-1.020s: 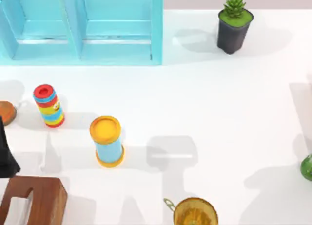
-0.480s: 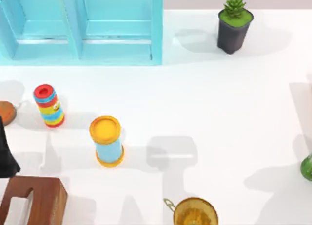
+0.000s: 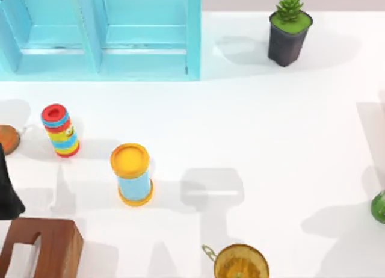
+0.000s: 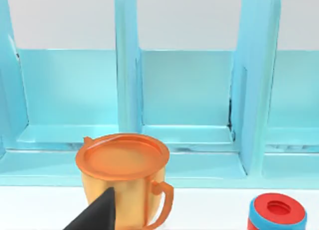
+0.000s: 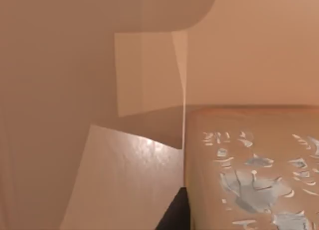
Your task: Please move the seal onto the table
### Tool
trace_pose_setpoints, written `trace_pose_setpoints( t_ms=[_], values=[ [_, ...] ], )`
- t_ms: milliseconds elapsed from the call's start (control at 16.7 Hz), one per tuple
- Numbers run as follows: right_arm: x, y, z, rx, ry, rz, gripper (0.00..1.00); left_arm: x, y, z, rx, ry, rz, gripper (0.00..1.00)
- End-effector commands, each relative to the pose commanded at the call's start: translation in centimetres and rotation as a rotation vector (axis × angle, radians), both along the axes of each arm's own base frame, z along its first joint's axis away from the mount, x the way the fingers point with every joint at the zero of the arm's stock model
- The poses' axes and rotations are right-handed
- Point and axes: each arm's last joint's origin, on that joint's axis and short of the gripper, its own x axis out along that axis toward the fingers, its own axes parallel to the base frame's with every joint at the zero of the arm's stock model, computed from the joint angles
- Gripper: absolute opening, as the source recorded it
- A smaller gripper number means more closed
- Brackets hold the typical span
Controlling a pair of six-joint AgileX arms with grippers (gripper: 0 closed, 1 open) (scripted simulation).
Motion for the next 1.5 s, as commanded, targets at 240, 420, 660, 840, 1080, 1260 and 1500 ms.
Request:
trace_pose_setpoints(
  t_ms=[240, 420, 660, 840, 1080, 1260, 1500],
  values=[
    [0.0, 0.0, 0.0, 0.0, 0.0, 0.0, 0.02, 0.0, 0.0, 0.0, 0.0, 0.0, 0.0, 1.0],
    [0.0, 0.0, 0.0, 0.0, 0.0, 0.0, 0.0, 0.0, 0.0, 0.0, 0.0, 0.0, 0.0, 1.0],
    [0.0, 0.0, 0.0, 0.0, 0.0, 0.0, 0.0, 0.0, 0.0, 0.0, 0.0, 0.0, 0.0, 1.0],
    [0.0, 0.0, 0.1, -0.002, -0.003, -0.001, 0.0, 0.0, 0.0, 0.0, 0.0, 0.0, 0.0, 1.0],
    [2.6, 0.8, 2.9, -0.015, -0.125, 0.012, 0.0, 0.0, 0.0, 0.0, 0.0, 0.0, 0.0, 1.0],
    [4.9, 2.6, 6.6, -0.014, -0.255, 0.035, 0.0, 0.0, 0.0, 0.0, 0.0, 0.0, 0.0, 1.0],
    [5.8, 5.3, 10.6, 0.007, -0.338, 0.04, 0.0, 0.0, 0.0, 0.0, 0.0, 0.0, 0.0, 1.0]
  ],
)
